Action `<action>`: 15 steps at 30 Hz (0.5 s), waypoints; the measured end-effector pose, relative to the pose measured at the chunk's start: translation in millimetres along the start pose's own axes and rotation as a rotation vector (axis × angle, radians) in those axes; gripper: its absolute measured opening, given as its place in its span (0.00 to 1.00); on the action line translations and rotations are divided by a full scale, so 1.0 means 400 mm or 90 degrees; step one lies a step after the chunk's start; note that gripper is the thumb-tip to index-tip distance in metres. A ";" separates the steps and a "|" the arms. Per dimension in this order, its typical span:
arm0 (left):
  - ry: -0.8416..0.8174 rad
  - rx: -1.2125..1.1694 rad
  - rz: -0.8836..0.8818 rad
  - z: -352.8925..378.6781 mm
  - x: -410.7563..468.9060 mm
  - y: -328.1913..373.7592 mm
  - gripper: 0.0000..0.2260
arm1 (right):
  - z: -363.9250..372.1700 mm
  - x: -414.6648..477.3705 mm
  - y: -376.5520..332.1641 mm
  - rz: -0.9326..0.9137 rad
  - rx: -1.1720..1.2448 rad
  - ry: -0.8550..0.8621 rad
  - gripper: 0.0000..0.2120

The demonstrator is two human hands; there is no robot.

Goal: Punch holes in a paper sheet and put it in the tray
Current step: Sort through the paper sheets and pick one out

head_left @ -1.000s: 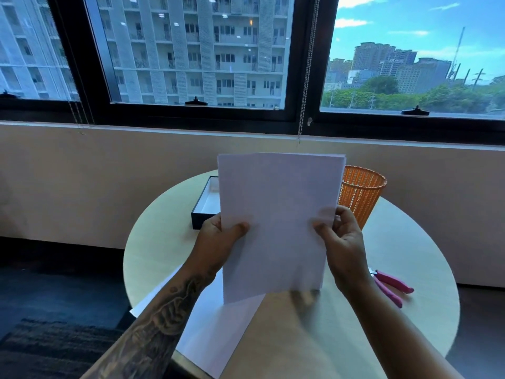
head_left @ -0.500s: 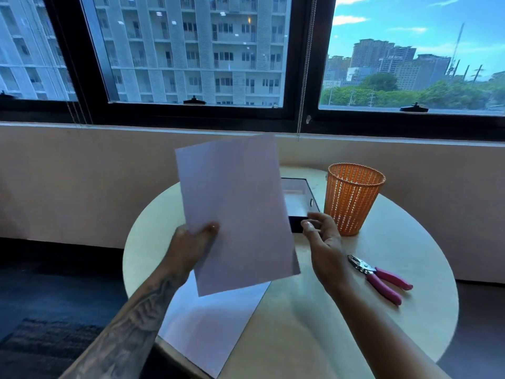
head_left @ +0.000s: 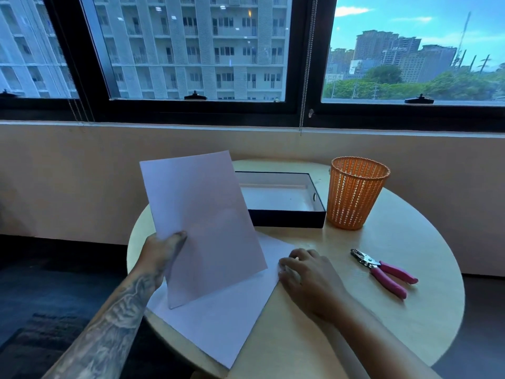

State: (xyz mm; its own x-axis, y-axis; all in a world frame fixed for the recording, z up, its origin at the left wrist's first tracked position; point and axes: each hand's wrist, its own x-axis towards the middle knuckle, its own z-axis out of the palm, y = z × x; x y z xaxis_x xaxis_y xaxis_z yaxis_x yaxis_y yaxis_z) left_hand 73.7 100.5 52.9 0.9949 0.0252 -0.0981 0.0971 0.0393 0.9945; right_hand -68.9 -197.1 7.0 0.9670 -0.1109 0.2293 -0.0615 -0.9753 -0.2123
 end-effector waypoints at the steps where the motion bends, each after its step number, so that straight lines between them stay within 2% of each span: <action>1: -0.004 -0.003 0.004 0.000 -0.002 0.001 0.06 | -0.003 -0.001 0.011 0.016 0.003 0.017 0.19; 7: -0.028 -0.014 0.016 0.024 -0.013 0.001 0.04 | -0.028 -0.008 0.080 0.130 -0.012 0.037 0.19; 12: -0.029 -0.009 0.017 0.032 -0.019 -0.001 0.03 | -0.036 -0.002 0.144 0.180 0.010 0.043 0.08; 15: -0.031 0.002 0.014 0.040 -0.024 -0.007 0.03 | -0.036 -0.018 0.153 0.220 -0.021 0.063 0.12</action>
State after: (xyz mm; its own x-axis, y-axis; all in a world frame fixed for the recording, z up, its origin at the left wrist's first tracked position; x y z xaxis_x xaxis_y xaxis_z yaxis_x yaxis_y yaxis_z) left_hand 64.5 84.0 51.6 0.9969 -0.0229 -0.0749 0.0757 0.0361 0.9965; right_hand -83.2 -258.8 6.1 0.8594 -0.4515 0.2401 -0.3902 -0.8824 -0.2628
